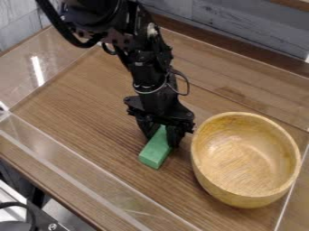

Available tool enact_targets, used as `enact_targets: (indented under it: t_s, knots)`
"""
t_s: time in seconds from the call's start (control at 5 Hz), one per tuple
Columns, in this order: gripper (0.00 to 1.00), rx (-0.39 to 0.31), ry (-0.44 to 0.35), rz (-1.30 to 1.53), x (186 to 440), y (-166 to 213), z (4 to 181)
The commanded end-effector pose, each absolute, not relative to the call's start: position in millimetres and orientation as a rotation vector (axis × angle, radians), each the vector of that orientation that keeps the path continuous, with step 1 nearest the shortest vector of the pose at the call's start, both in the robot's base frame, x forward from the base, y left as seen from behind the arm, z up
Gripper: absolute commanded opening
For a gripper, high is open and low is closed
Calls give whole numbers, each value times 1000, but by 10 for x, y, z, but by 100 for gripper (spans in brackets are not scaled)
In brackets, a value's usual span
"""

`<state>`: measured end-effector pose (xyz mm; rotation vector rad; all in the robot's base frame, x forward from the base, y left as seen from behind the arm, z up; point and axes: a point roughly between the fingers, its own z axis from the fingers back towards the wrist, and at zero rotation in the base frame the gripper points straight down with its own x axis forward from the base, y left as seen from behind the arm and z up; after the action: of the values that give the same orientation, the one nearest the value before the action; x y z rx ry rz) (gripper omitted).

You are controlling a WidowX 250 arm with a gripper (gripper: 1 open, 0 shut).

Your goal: Remove the green block from inside the brown bowl and put it on the table

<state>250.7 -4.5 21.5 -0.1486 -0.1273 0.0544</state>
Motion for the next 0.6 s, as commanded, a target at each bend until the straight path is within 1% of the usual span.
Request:
enact_targets:
  t_s: [0.0, 0.4]
  knots:
    - [0, -141, -149, 49, 2556, 17, 370]
    - [0, -140, -110, 51, 2510, 73, 444]
